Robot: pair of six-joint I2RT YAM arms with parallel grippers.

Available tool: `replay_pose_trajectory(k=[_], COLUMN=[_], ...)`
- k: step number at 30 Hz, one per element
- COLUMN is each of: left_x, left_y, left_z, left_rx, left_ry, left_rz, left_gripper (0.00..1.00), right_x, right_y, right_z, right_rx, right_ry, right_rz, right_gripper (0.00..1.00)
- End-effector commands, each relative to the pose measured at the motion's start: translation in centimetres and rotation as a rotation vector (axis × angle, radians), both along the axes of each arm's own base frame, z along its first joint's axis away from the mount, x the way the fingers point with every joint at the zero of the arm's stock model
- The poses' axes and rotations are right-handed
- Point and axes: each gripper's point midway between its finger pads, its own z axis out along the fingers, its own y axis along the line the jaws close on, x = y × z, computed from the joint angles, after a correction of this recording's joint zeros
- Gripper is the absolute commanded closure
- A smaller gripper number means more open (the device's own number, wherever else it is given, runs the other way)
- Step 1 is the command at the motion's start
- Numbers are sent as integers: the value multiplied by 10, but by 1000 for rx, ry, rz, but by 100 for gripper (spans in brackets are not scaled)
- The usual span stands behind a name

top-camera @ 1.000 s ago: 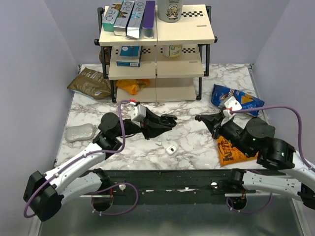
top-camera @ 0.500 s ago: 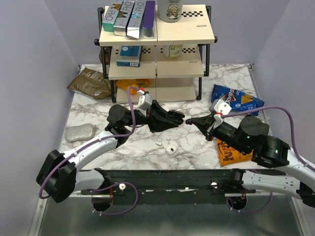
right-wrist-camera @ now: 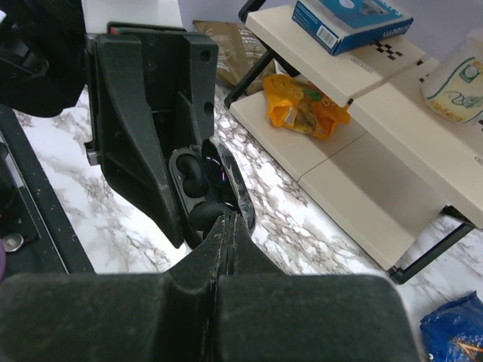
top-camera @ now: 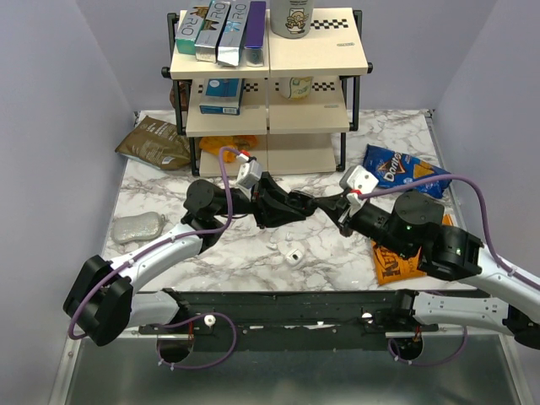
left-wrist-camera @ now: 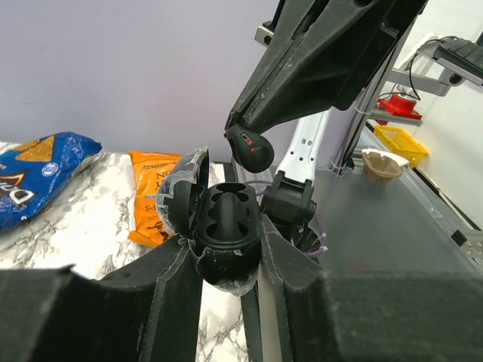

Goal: Insert the wireless bluetooth earbuds into the charging case
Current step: Place the earbud in the charging case.

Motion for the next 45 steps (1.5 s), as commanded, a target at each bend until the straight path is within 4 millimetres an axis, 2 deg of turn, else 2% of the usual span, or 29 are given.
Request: replay_pose_trajectory(k=[1, 10, 18, 37, 45], left_x=[-3, -3, -3, 1, 5], left_y=[1, 2, 2, 2, 3], left_z=[7, 9, 7, 12, 14], left_rx=[-10, -12, -11, -24, -29], left_ry=[-40, -40, -41, -57, -68], left_rz=[-18, -12, -6, 26, 51], left_gripper=[100, 100, 100, 100, 100], right_x=[2, 8, 13, 6, 7], right_y=[1, 7, 4, 7, 4], right_z=[16, 3, -4, -24, -27], right_rx=[4, -65, -97, -142, -155], right_ry=[-51, -67, -93, -72, -80], right_rz=[-11, -46, -92, -77, -97], right_gripper=[99, 99, 99, 99, 99])
